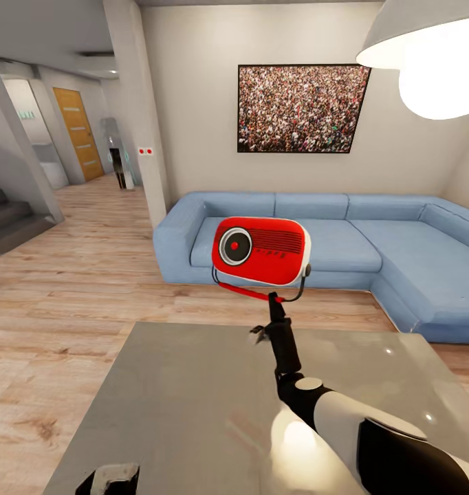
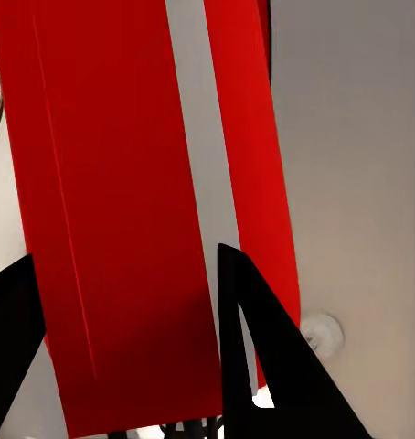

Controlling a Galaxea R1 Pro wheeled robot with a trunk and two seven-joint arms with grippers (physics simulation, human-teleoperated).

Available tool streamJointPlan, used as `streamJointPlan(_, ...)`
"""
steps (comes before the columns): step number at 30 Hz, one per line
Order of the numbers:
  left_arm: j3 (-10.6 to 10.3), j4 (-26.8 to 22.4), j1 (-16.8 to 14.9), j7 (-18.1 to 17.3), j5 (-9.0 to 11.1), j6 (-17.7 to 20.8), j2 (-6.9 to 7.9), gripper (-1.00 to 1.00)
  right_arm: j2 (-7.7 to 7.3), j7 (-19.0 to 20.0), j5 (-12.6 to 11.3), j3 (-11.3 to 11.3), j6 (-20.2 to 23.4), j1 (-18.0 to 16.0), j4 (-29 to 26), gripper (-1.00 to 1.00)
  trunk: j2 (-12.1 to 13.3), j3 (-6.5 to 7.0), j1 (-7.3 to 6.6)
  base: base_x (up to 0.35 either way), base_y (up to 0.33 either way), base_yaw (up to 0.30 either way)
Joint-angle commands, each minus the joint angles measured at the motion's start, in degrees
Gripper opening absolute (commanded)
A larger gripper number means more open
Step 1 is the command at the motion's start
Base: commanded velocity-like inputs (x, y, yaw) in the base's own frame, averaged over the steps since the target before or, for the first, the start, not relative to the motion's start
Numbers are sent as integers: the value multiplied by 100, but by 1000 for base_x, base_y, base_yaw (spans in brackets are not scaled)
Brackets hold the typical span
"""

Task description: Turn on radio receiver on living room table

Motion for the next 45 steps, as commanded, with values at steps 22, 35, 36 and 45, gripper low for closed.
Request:
streamJointPlan(22, -30, -3079, 1, 18, 57, 1866, -720, -100, -10, 0, 59, 0, 372, 0, 214, -100, 0, 0, 0, 0, 0, 0)
streamJointPlan(35, -793, -3079, -331, -194, 513, 2164, -765, -100, -10, 0, 1208, -8, 374, 19, 221, -100, 0, 0, 0, 0, 0, 0)
streamJointPlan(36, -832, -3079, -431, -259, 517, 2304, -769, -100, -10, 0, 1336, -8, 376, 36, 221, -100, 0, 0, 0, 0, 0, 0)
streamJointPlan(45, -900, -3040, -1451, -1291, 547, 3199, -1083, -100, -22, 0, 2062, -8, 378, 320, 224, -100, 0, 0, 0, 0, 0, 0)
